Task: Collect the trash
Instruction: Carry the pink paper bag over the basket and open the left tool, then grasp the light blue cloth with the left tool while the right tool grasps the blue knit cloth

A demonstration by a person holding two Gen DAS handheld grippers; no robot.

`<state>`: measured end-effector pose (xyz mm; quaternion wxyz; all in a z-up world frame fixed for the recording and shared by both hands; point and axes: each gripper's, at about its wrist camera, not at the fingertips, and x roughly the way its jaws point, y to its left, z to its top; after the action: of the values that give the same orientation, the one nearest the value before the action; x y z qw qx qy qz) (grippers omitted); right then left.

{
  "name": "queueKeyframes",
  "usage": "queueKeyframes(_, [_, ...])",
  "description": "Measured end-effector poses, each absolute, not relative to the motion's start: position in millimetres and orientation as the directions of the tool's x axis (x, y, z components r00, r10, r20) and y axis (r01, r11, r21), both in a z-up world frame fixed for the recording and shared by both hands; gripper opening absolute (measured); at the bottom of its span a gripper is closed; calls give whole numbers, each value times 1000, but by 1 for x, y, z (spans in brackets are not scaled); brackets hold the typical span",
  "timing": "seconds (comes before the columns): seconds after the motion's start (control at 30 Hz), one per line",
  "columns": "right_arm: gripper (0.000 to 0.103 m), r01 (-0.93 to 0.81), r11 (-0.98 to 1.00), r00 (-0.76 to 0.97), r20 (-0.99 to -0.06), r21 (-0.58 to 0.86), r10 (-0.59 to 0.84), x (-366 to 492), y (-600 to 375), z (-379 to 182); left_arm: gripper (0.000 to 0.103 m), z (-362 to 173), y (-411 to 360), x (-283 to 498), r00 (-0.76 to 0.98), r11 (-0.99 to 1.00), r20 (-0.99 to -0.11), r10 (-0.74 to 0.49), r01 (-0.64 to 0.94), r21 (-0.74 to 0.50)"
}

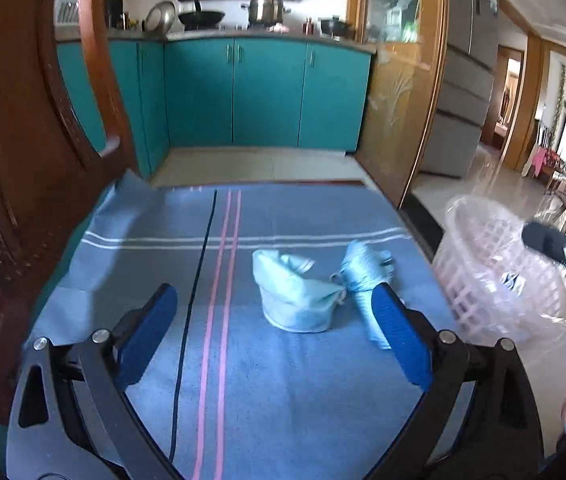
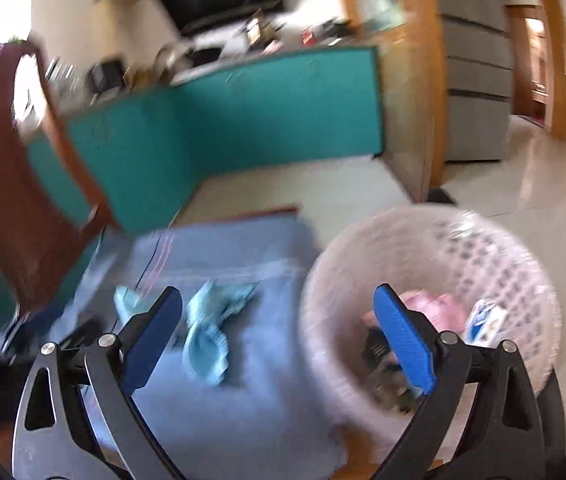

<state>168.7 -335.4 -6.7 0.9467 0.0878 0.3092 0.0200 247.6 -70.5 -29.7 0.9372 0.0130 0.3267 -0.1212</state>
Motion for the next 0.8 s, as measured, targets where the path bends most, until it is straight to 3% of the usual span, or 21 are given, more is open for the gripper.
queueKeyframes(0.13, [94,-49,993,763,-637,109,108,174,-298,-23,94,-45,-81,272,724,962,-642,-252,259,-86])
queueKeyframes(0.23, [94,-71,993,752,-649,93,114,177,-283,-29,65,-61,-79,289,672,958,-688,-273,258,-128])
queueKeyframes(0.3, [94,-81,994,746,-657,78,112,180,-278,-33,21,-71,-72,295,646,954,-705,-293,250,-167])
queueKeyframes(0.37, [94,-91,994,744,-660,55,105,185,-271,-37,11,-68,-60,292,656,956,-697,-289,231,-179])
queueKeyframes(0.73, [93,-89,995,701,-712,-37,37,251,-237,-79,9,27,-26,197,847,971,-483,-223,239,-30])
queueKeyframes(0.8, [67,-104,994,668,-743,-30,47,261,-232,-91,9,34,-22,182,862,973,-459,-213,232,-15])
